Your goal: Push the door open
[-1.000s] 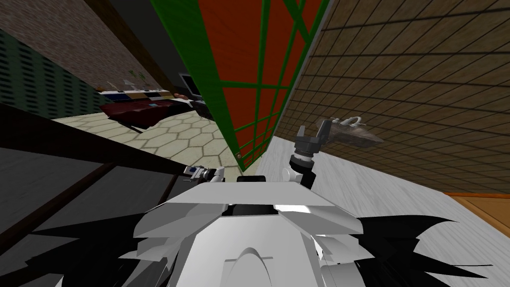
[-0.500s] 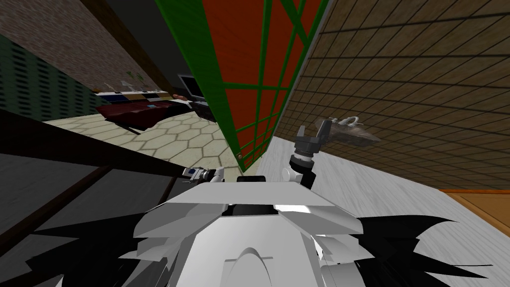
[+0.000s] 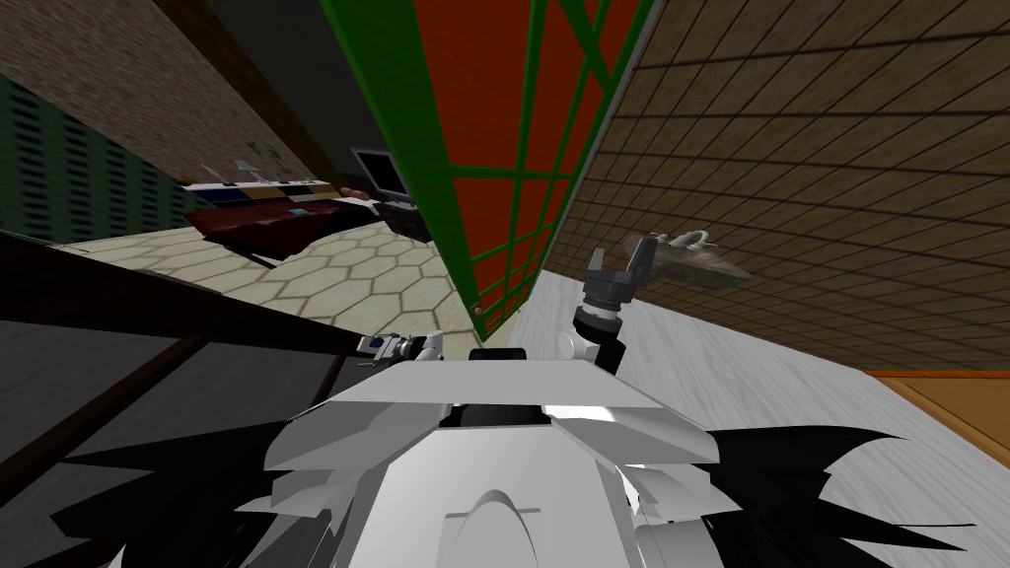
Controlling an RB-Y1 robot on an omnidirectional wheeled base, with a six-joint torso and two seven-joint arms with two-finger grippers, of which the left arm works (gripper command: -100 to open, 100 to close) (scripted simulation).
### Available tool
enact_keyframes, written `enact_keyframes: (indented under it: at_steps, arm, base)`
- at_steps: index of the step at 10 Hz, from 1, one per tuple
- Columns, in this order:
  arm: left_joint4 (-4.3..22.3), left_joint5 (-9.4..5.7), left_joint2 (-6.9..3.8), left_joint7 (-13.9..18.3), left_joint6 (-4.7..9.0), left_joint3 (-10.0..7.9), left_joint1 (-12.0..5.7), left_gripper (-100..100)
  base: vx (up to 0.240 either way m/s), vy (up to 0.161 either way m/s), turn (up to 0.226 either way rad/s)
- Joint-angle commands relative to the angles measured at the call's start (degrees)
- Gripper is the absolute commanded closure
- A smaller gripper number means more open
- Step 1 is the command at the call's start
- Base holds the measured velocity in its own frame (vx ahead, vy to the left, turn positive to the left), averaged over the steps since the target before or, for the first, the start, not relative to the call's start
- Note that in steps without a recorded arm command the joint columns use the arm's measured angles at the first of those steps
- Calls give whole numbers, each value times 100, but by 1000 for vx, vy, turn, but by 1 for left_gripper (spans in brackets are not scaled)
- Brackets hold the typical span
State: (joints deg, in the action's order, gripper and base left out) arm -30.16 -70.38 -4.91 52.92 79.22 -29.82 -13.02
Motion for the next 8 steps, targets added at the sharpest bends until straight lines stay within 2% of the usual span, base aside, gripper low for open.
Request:
enact_keyframes:
  at_steps: [1,5,6,8]
  arm:
    - [-144,-93,27,35,168,-115,56,100]
    - [-144,-93,27,35,168,-115,56,100]
    - [-127,-157,29,23,238,-184,47,100]
    - [-127,-157,29,23,238,-184,47,100]
  base:
    - [10,48,-24]
    - [5,3,-3]
    - [5,36,-36]
    - [9,31,-6]
